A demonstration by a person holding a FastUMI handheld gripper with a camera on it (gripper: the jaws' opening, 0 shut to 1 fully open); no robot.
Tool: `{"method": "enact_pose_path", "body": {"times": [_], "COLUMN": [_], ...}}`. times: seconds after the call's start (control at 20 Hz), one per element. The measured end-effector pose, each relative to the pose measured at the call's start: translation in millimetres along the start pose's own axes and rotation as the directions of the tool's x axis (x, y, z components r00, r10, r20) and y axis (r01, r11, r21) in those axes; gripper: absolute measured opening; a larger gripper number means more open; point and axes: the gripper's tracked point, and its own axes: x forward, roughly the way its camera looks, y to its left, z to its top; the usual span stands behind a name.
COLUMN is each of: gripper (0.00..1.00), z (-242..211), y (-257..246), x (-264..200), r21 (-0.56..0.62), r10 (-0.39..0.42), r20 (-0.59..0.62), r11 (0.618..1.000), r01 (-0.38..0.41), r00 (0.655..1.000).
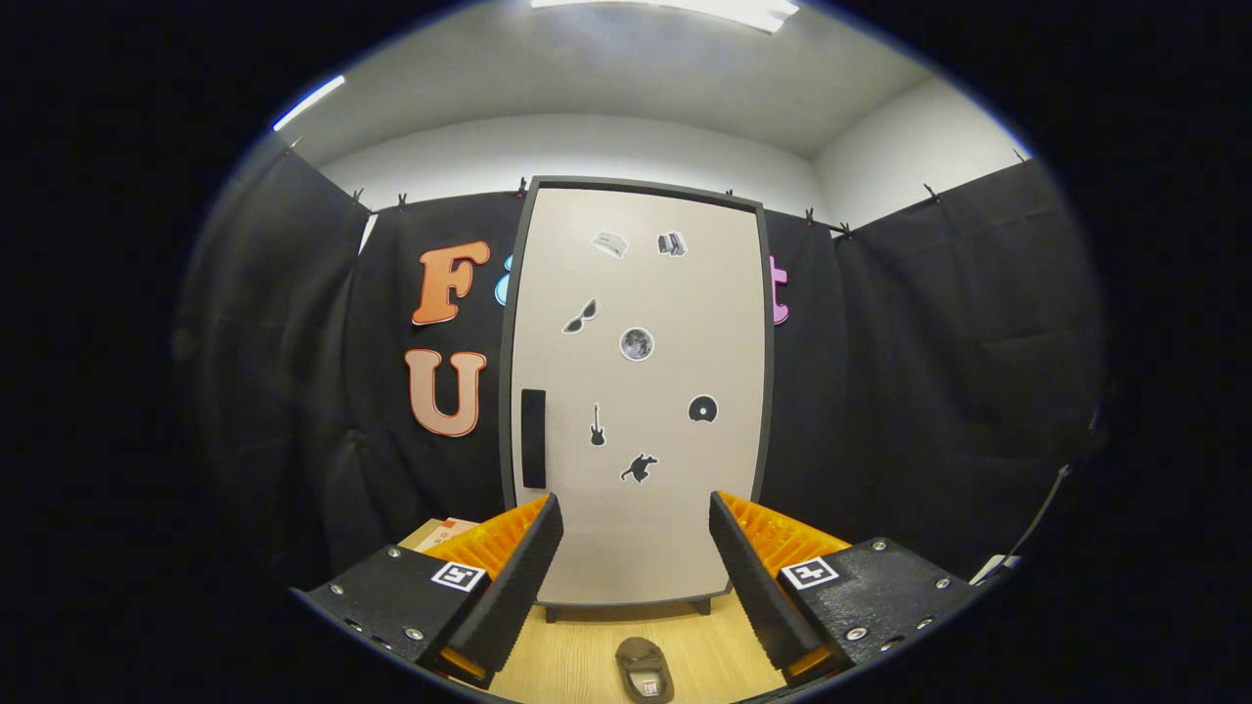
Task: Open the shoe cabinet door, grab the shoes and put them into the shoe cabinet, then close the shoe cabinet door.
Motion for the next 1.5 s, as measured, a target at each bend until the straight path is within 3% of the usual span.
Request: {"method": "enact_pose_path", "body": {"times": [0.9,1.5], "gripper": [0.94,0.95], "z": [-11.1,-21.5], "y": [23.3,101.2], "x": [15.6,107.3], "r21": [0.012,0.027], "r10": [0.041,0.16], "r20": [-0.027,-0.038], "r11": [0.999,0.987], "r01": [-0.041,-0.159], "r00": [0.999,0.986]}}
